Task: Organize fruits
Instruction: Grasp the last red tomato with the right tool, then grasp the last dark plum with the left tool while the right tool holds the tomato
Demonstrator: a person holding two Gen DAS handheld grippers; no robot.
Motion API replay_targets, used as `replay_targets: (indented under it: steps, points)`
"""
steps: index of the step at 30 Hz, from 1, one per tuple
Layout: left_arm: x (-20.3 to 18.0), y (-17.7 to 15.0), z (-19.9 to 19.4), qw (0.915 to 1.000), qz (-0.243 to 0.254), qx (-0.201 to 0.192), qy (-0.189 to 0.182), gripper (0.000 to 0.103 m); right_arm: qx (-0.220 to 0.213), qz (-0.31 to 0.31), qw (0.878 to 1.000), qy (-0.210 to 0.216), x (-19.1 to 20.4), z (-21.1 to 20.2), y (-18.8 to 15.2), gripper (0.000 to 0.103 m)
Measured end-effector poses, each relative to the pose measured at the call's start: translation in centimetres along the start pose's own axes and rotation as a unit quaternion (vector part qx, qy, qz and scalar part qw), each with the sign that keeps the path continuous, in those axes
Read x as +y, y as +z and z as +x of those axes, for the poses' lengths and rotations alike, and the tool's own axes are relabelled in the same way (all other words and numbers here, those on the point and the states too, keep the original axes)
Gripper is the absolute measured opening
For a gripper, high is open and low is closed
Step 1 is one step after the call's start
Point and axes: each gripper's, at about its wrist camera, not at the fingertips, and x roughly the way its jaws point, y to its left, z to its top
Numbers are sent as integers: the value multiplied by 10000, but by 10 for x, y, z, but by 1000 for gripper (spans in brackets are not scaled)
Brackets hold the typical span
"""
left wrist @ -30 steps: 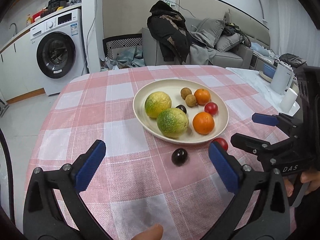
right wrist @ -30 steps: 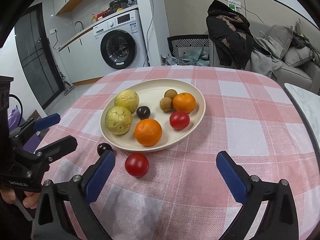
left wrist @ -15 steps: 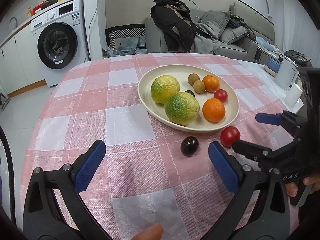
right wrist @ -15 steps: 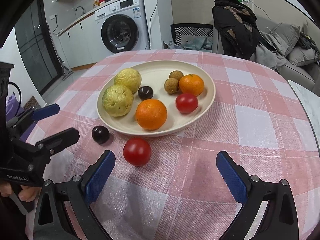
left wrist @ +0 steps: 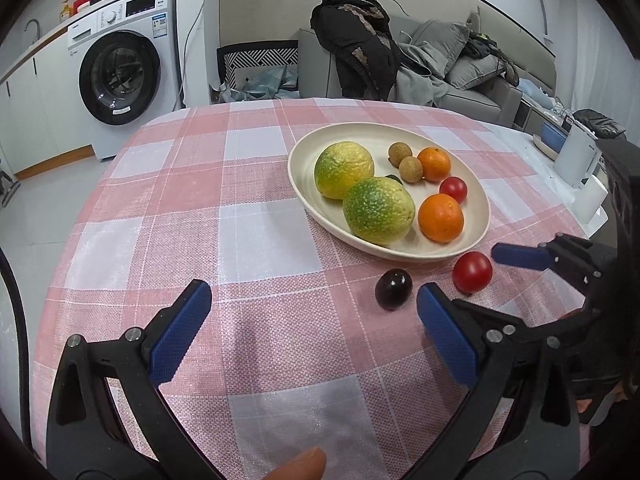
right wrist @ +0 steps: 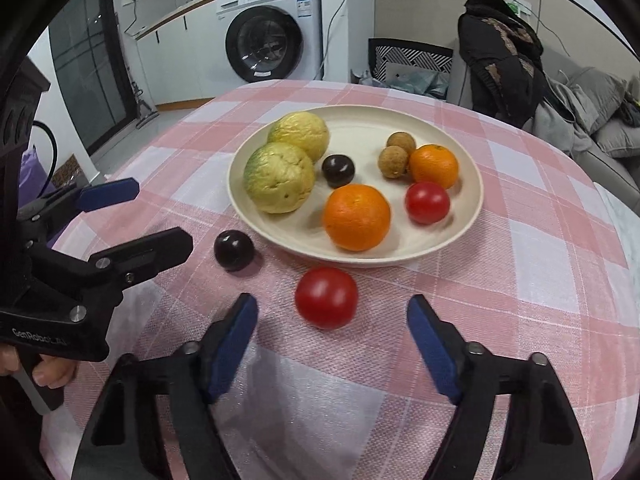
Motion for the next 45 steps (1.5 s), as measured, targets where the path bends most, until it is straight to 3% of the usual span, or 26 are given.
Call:
replay_targets:
  steps: [13,16,19,27,33,40,45]
  points:
    - [0,-2,5,10000,17,75,-20,102,-48,145,9997,193,-5,1,1,42]
    - [-3,-2,7,9999,63,94,-14,102,-56,184,9995,231,-8,-1,0,40]
    - [-3,-2,7,9999,71,103,-24,102,-80,214,9993,299,-9,-1,1,33]
    - [-10,-4,11,9995,177,226,-109,102,-250,228,9984,454,-14,-20,-6,32]
    - [-27,-4,18,9974,557,413,169,102,-449,430,9970,471,-25,-33,-8,32]
    - [-37,-5,31,9958,569,708,-91,72,-558,418,9965,453,-31,-41,-7,32]
    - [-43,-4,34,9953,618,717,-182,61,-539,489,9967,372,-40,-41,-11,32]
